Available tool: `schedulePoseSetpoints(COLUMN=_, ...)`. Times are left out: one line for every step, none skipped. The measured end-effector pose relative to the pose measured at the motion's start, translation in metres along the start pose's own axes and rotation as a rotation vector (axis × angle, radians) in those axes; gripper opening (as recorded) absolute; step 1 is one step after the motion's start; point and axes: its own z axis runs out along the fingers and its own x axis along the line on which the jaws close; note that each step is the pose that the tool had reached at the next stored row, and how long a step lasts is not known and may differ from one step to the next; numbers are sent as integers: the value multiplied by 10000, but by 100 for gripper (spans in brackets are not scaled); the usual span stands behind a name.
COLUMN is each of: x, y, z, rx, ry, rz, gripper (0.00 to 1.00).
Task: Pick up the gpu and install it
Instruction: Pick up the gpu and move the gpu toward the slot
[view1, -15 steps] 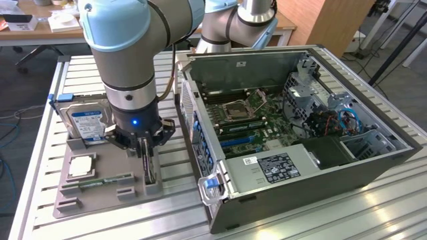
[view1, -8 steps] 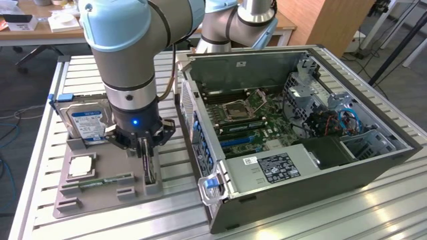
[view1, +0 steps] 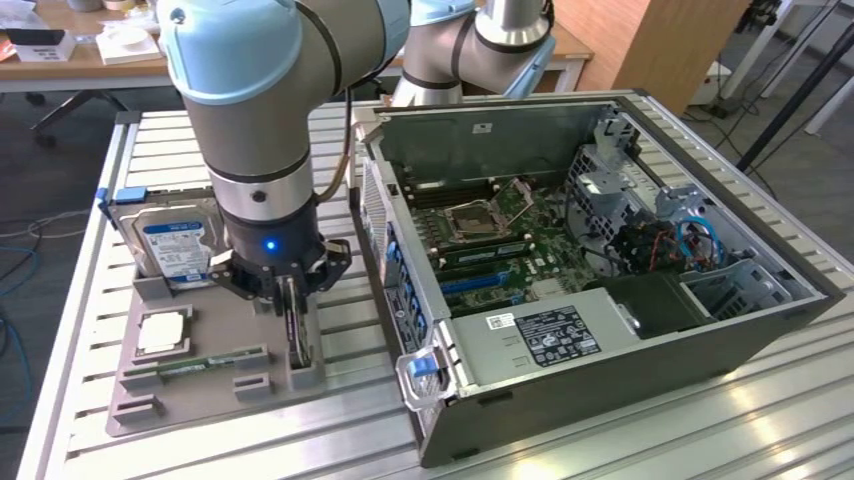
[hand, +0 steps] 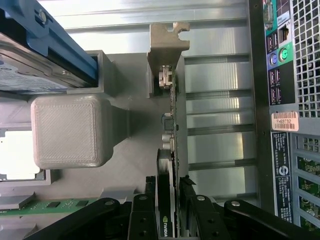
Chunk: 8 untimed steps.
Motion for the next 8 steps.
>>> schedulePoseSetpoints(x=0, y=-3, z=-1, rx=1, ry=0, rz=1, gripper=33)
schedulePoseSetpoints(x=0, y=-6, z=-1, rx=1, ry=1, rz=2, gripper=33)
schedulePoseSetpoints(x=0, y=-6, z=-1, rx=0, ry=0, rz=2, gripper=33)
schedulePoseSetpoints(x=0, y=-6, z=-1, rx=0, ry=0, rz=3, gripper=33)
schedulePoseSetpoints(x=0, y=-7, z=-1, rx=1, ry=0, rz=2, gripper=33)
schedulePoseSetpoints(x=0, y=-7, z=0, rx=-1, ry=-1, rz=2, gripper=33)
schedulePoseSetpoints(x=0, y=-7, z=-1, rx=0, ry=0, rz=1, gripper=33)
schedulePoseSetpoints(x=0, y=-7, z=-1, rx=0, ry=0, rz=2, gripper=33)
